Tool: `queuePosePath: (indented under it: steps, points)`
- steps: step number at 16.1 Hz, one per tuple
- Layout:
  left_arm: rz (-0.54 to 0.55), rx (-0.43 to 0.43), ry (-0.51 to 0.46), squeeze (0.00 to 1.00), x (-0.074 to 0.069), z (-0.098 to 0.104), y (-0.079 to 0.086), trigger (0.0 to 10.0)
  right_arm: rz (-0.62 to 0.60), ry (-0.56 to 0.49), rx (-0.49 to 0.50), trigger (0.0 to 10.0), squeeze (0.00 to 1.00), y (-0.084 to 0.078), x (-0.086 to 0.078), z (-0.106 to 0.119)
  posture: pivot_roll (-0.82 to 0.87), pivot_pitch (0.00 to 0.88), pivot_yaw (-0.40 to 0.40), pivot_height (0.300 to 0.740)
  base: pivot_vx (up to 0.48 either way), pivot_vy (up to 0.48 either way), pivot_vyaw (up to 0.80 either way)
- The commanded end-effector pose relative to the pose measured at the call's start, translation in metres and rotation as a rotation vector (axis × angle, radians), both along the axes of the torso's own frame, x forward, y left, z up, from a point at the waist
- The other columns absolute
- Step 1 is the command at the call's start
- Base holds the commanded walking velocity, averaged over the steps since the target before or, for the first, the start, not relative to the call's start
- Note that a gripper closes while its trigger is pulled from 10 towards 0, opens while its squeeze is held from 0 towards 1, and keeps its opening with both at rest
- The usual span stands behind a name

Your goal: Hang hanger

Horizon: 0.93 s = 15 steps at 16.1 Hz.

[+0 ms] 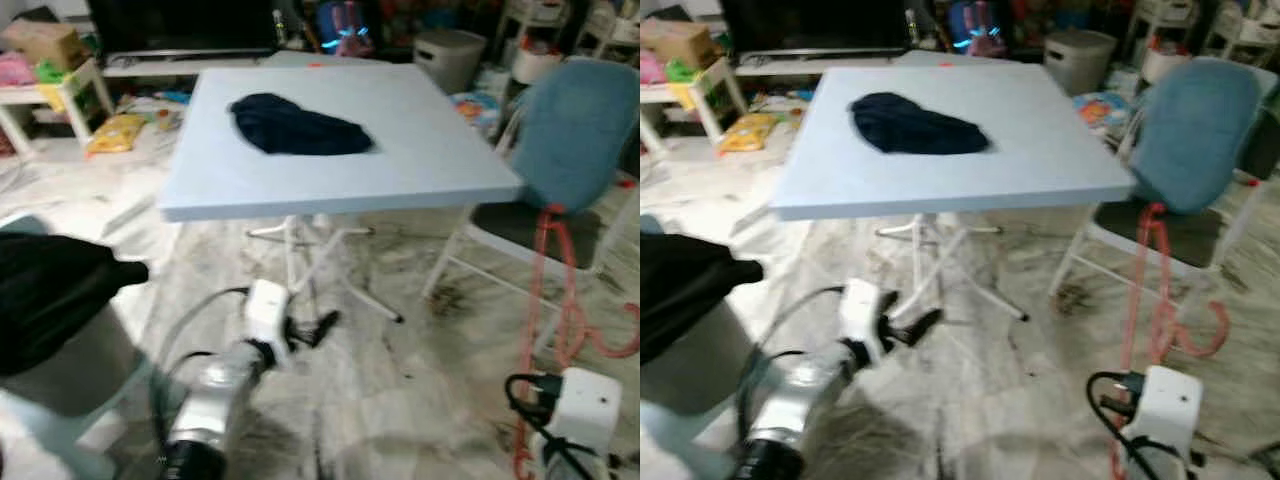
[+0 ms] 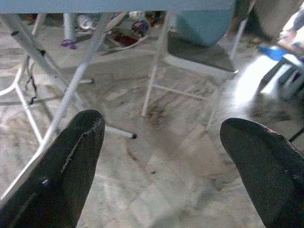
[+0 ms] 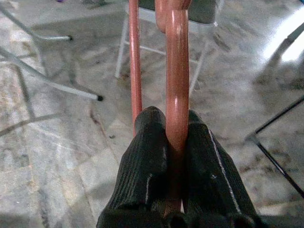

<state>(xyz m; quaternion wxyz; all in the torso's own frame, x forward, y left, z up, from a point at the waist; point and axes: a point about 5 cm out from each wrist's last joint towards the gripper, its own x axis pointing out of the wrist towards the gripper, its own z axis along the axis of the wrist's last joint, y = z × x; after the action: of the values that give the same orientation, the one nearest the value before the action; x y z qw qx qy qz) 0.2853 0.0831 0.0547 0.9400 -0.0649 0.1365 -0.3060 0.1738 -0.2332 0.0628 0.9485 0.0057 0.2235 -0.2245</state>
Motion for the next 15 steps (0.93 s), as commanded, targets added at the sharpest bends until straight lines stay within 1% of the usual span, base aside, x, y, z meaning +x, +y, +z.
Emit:
queuePosePath:
  steps: [1,8,10,11,13,14,15]
  points:
    - [0.018,0.019,-0.004,0.00,0.002,0.002,0.010,10.0,0.029,-0.025,0.006,10.0,0.00,0.007,0.005,0.005,-0.05,0.000,-0.007,0.740,0.000,0.341,0.00]
    - [0.012,0.021,0.002,0.00,0.003,0.001,0.009,10.0,0.039,-0.028,0.009,10.0,0.00,0.006,0.007,0.006,-0.05,0.000,-0.006,0.740,0.000,0.342,0.00]
    - [0.013,0.048,-0.004,0.00,0.005,0.001,0.011,10.0,0.037,-0.032,0.010,10.0,0.00,0.007,0.007,0.007,-0.05,0.000,-0.007,0.740,0.000,0.323,0.00]
    - [0.026,0.065,-0.012,0.00,0.007,0.002,0.013,10.0,0.032,-0.042,0.005,10.0,0.00,0.006,0.007,0.008,-0.04,0.000,-0.008,0.740,0.000,0.000,0.00]
    - [0.098,0.182,-0.080,0.00,0.016,0.005,0.029,10.0,-0.004,-0.071,-0.025,10.0,0.00,-0.002,0.005,0.013,-0.02,0.000,-0.026,0.740,0.000,0.000,0.00]
    - [0.101,0.231,-0.092,0.00,0.020,0.006,0.037,10.0,-0.006,-0.070,-0.031,10.0,0.00,-0.004,0.005,0.013,-0.01,0.000,-0.032,0.740,0.000,0.000,0.00]
    - [0.097,0.261,-0.111,0.00,0.022,0.008,0.042,10.0,0.001,-0.075,-0.034,10.0,0.00,-0.004,0.006,0.013,0.00,0.000,-0.035,0.740,0.000,0.000,0.00]
